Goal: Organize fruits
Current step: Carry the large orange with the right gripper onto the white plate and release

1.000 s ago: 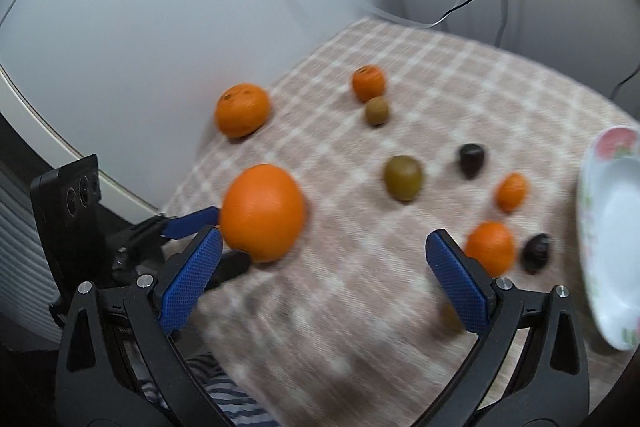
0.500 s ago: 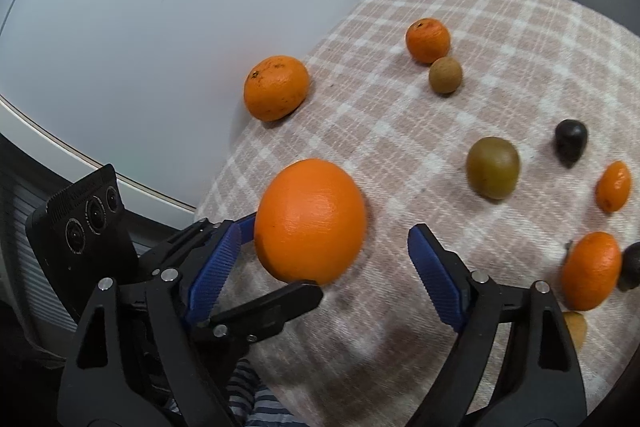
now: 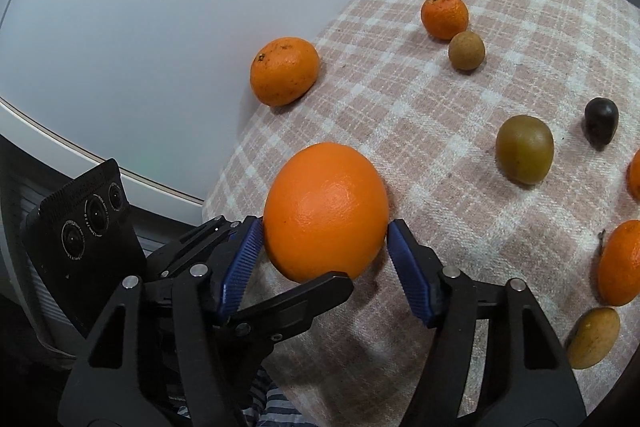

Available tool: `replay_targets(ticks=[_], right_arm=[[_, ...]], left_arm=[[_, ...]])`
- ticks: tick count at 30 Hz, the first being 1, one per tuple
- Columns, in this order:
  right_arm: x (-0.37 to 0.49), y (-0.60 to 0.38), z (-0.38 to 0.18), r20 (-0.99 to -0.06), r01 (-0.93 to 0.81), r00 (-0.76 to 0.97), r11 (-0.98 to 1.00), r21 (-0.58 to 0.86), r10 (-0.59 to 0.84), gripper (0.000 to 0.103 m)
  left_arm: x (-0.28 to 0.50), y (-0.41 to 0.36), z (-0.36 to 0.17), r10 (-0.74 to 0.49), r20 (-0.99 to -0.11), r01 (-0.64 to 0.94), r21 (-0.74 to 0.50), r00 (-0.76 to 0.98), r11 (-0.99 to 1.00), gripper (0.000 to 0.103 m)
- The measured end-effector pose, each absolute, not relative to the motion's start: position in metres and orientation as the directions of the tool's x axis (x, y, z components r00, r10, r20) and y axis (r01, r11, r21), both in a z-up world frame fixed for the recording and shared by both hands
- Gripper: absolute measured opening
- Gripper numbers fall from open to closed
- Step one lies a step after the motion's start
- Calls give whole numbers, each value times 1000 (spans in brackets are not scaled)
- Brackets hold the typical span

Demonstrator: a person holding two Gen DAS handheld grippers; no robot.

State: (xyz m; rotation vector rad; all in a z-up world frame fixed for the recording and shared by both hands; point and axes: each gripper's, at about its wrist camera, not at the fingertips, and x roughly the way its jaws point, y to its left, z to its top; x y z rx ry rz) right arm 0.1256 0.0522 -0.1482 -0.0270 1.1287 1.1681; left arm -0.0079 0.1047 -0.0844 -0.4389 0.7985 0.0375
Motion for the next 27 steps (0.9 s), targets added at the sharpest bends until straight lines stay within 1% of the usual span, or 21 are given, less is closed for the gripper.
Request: replay_targets(ticks=[14, 19, 27], right_arm=[[128, 14, -126, -670, -714, -13, 462, 525, 742, 67], [136, -12, -112, -647, -705, 29, 474, 527, 762, 63], [152, -50, -100, -639, -682, 103, 522, 512, 762, 63]], left_arm=[[8, 80, -62, -128, -669, -129, -320, 732, 939, 65], [24, 63, -56, -149, -659, -83, -308, 737, 948, 65], [54, 29, -44, -188, -640, -3, -285, 745, 958, 65]])
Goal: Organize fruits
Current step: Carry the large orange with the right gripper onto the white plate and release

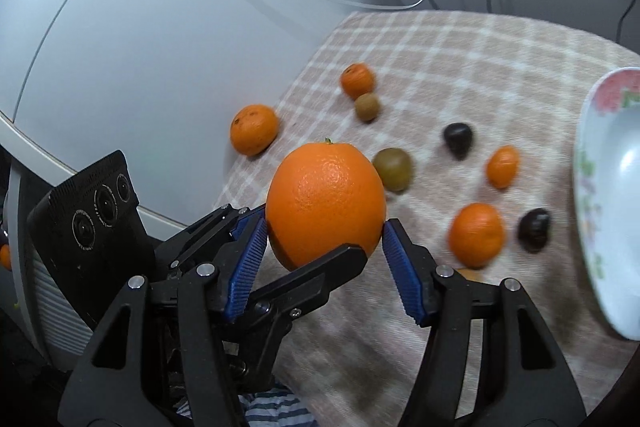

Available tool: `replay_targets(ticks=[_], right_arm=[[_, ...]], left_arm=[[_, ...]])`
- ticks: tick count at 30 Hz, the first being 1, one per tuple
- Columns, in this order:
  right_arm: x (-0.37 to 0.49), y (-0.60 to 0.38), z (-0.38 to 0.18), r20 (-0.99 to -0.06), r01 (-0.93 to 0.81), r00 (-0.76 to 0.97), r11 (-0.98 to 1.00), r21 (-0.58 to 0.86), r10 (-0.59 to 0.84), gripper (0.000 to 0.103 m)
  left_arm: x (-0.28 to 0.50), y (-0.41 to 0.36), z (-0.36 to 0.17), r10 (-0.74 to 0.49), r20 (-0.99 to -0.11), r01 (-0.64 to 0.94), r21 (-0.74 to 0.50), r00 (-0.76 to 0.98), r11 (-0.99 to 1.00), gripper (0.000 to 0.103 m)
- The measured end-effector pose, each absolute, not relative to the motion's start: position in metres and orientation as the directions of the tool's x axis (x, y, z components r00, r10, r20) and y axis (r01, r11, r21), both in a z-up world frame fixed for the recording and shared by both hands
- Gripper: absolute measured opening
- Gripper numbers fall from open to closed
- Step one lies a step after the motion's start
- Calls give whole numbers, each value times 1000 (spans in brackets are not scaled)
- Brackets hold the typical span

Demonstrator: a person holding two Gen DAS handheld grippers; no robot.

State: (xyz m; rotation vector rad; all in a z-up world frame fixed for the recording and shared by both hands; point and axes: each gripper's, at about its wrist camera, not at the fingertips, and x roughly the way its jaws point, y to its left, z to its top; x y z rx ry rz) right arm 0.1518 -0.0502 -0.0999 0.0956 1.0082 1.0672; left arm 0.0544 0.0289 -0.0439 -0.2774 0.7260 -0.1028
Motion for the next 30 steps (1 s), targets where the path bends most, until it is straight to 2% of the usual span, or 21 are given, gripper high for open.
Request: replay_targets(ticks=[16, 30], right_arm=[[193, -160, -84, -608, -574, 255, 624, 531, 752, 63], [227, -206, -102, -616, -485, 304, 675, 556, 726, 63]], left_arm=[[124, -58, -33, -308, -638, 192, -247, 705, 950, 65], [168, -102, -47, -343, -691, 244, -242, 636, 939, 65]])
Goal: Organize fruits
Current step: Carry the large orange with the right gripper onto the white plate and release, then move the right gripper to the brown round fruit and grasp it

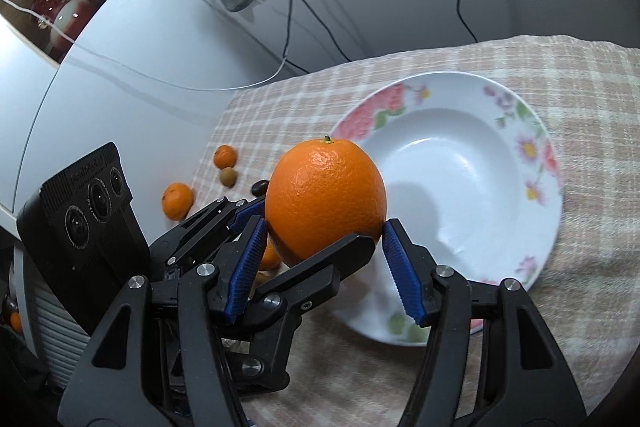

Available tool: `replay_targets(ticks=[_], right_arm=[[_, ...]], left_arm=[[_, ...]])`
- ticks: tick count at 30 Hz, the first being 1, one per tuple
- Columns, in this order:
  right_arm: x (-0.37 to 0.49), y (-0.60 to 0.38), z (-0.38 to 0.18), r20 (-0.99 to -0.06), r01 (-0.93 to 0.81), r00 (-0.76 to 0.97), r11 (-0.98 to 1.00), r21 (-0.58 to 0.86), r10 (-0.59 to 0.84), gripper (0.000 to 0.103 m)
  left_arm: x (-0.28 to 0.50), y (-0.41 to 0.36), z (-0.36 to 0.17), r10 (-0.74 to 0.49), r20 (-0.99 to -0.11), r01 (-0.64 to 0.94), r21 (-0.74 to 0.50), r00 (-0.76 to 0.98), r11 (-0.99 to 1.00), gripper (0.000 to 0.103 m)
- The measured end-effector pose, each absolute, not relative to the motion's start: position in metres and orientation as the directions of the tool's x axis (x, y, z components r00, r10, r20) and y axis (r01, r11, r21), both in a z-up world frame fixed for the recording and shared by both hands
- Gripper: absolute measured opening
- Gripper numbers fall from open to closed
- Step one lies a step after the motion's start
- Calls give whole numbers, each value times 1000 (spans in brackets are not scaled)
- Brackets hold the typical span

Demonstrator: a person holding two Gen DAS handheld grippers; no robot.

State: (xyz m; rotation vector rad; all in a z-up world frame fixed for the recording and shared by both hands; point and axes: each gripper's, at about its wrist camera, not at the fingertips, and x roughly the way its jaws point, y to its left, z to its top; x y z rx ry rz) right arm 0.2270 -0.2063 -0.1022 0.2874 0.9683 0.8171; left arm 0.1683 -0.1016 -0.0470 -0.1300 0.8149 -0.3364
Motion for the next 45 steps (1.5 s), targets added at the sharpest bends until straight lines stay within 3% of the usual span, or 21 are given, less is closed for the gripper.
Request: replay_targets(ticks=[13, 16, 18, 29, 39, 45], right_arm=[[248, -226, -110, -622, -435, 358, 714, 549, 696, 64], [246, -231, -102, -625, -426, 404, 743, 517, 667, 79], [245, -234, -98, -623, -428, 423, 751, 503, 658, 82], [222, -235, -78, -608, -463, 500, 784, 414, 617, 82], [175, -210, -59, -559, -546, 600, 803, 237, 572, 82], [143, -183, -67, -568, -593, 609, 794, 138, 553, 82]], left_arm=[[199, -112, -62, -341, -729, 248, -238, 593, 939, 68], [195, -107, -59, -321, -730, 242, -216, 603, 946, 69], [191, -101, -58, -308, -732, 231, -208, 608, 951, 69], [155, -72, -43, -288, -703, 199, -208, 651, 958, 69], [110, -29, -29, -326, -626, 197, -269, 708, 943, 69], [84, 13, -40, -283, -641, 109, -298, 713, 948, 69]])
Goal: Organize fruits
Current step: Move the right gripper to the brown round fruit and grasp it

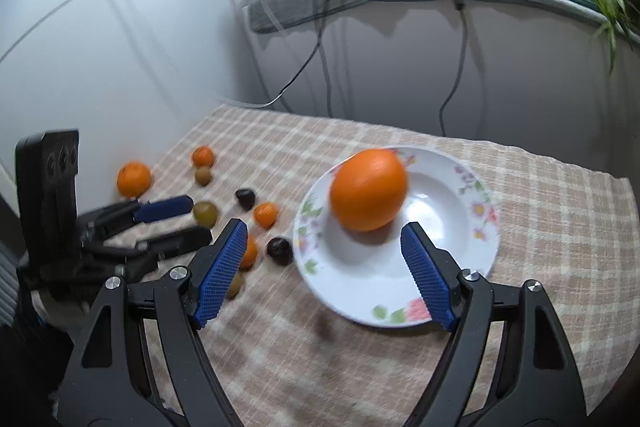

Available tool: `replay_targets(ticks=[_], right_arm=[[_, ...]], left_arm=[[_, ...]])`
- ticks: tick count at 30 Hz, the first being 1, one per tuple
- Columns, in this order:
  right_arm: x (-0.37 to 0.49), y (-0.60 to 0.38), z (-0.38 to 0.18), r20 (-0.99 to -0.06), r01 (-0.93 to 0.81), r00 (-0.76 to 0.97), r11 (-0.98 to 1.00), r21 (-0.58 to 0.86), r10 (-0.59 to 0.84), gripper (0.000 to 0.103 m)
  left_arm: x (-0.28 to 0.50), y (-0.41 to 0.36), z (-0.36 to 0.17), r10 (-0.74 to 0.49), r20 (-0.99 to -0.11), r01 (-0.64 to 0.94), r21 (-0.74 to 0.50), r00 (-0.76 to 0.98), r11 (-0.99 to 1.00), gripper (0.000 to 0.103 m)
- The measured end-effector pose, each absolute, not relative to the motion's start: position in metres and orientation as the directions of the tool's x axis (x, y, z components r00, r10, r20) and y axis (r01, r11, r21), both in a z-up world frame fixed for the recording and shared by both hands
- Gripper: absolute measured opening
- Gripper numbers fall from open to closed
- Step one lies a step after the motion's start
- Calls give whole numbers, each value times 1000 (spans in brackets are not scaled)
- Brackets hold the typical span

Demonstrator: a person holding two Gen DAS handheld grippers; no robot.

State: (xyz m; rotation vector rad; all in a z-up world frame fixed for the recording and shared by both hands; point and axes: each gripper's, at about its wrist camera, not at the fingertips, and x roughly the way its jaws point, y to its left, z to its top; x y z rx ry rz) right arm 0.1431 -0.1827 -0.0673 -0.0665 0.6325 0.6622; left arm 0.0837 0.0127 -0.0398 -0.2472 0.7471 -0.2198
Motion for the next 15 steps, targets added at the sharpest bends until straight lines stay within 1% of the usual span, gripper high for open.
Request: replay_targets(ticks=[4, 7, 10, 11, 12, 13, 15], right_arm=[[127, -164, -78, -588, -634, 578, 765, 114, 567, 82], [118, -150, -89, -604, -663, 547, 741, 110, 579, 82], [112, -136, -104, -634, -685, 507, 719, 114, 584, 82], [110, -131, -108, -643, -691, 499, 714, 109, 581, 81], [108, -125, -112, -651, -696, 495, 711, 99, 575, 79], [108, -122, -115, -656, -700, 491, 708, 94, 573, 74], [107, -114, -121, -674, -709, 475, 700, 88, 566, 68]], left_arm=[[70, 35, -58, -253, -684, 52, -301, 684, 952, 69], [68, 48, -70, -216, -716, 7, -283, 664, 959, 66], [68, 62, -77, -181, -724, -33, -270, 665, 962, 59], [70, 64, -77, -172, -726, -43, -267, 666, 963, 53], [73, 66, -78, -166, -729, -48, -263, 664, 964, 50], [75, 68, -80, -164, -733, -50, -261, 661, 964, 46], [80, 70, -84, -173, -738, -50, -270, 652, 962, 45]])
